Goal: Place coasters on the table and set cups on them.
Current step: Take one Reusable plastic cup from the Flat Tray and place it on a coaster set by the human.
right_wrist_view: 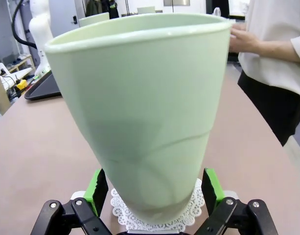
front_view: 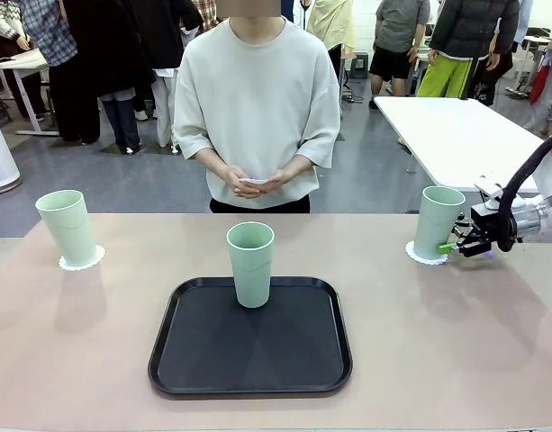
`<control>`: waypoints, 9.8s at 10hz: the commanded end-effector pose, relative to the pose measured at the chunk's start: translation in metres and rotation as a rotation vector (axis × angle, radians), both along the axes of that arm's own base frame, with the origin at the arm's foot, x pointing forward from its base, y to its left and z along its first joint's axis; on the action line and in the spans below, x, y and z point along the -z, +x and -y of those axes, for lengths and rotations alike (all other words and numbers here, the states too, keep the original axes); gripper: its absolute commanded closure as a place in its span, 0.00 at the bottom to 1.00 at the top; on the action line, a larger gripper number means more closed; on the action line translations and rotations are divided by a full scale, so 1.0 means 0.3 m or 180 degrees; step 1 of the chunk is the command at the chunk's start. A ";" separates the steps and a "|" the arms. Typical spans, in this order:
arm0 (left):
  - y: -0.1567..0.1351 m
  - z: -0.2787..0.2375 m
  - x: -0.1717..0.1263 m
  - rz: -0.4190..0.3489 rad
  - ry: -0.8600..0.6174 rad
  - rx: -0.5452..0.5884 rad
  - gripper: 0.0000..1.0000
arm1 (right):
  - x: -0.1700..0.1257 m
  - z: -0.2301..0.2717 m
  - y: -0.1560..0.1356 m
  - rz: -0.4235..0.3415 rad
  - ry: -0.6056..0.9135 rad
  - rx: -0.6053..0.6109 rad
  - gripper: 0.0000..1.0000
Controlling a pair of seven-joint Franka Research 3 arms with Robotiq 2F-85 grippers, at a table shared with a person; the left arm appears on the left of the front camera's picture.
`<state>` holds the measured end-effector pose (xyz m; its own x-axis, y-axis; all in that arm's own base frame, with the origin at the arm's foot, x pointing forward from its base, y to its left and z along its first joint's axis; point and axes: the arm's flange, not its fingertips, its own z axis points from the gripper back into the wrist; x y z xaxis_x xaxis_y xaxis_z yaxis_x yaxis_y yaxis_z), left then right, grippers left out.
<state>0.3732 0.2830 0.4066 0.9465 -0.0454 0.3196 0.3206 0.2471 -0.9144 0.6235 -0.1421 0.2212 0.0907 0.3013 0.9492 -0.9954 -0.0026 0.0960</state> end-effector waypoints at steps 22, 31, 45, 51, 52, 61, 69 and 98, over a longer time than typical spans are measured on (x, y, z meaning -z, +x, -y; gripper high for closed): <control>0.001 -0.005 -0.012 -0.0038 0.0013 -0.0026 0.00 | -0.972 -0.573 -0.723 -0.1032 -0.3396 0.2712 0.00; 0.001 -0.005 -0.012 -0.0038 0.0013 -0.0026 0.00 | -0.962 -0.567 -0.713 -0.0923 -0.3356 0.2545 0.00; 0.001 -0.005 -0.012 -0.0038 0.0013 -0.0026 0.00 | -0.842 0.205 -0.900 -0.3467 -0.0575 0.1936 0.00; 0.001 -0.005 -0.012 -0.0038 0.0013 -0.0026 0.00 | -0.740 0.455 -0.903 -0.3381 -0.0026 0.1320 0.00; 0.001 -0.005 -0.012 -0.0038 0.0013 -0.0026 0.00 | -0.731 0.463 -0.916 -0.3385 -0.0069 0.1312 0.00; 0.001 -0.005 -0.012 -0.0038 0.0013 -0.0026 0.00 | -0.728 0.439 -0.927 -0.3431 -0.0007 0.1357 0.00; 0.001 -0.005 -0.012 -0.0038 0.0013 -0.0026 0.00 | -0.728 0.439 -0.927 -0.3431 -0.0007 0.1357 0.00; 0.165 1.445 -0.134 0.1699 0.4009 0.1432 0.00 | -0.728 0.439 -0.927 -0.3431 -0.0007 0.1357 0.00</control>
<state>0.4230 -0.1383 0.4626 0.5522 -0.8078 0.2062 0.8252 0.5649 0.0034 0.3464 -0.2768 0.4388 0.9449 0.0653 0.3208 -0.3245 0.3179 0.8909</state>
